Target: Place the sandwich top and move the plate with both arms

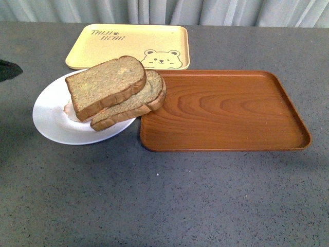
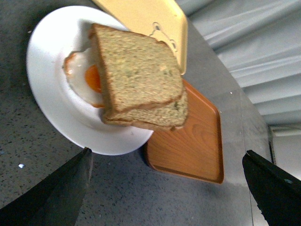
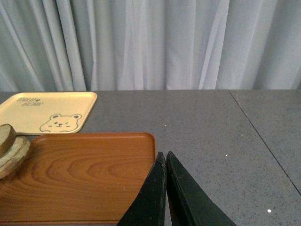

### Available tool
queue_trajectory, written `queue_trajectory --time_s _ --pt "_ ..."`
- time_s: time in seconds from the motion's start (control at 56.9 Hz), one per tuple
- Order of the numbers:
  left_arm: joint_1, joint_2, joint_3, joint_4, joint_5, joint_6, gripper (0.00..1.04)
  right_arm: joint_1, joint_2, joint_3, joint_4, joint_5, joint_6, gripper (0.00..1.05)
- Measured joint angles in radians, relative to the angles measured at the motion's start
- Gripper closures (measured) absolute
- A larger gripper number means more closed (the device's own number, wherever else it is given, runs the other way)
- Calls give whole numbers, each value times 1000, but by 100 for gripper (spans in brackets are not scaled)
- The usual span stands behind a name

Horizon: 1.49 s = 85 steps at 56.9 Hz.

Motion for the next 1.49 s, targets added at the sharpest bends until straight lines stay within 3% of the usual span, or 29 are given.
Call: queue_trajectory --time_s 0.105,0.474,0.58,0.703,1.054,1.318,1.493 --pt "16 209 45 97 -5 -74 9 0 -67 0 -64 0 0 103" --pt "-48 504 117 253 -84 -216 9 0 -173 0 -172 0 0 103" --pt "-50 541 144 257 -106 -262 9 0 -195 0 -195 0 0 103" --pt "-50 571 193 258 -125 -332 9 0 -342 0 -363 0 0 103" --pt "-49 632 268 263 -130 -453 9 0 -369 0 -373 0 0 103" --pt "-59 676 277 280 -142 -531 48 0 -370 0 -373 0 -1 102" --pt "-72 679 269 293 -141 -563 73 0 -370 0 -373 0 -2 78"
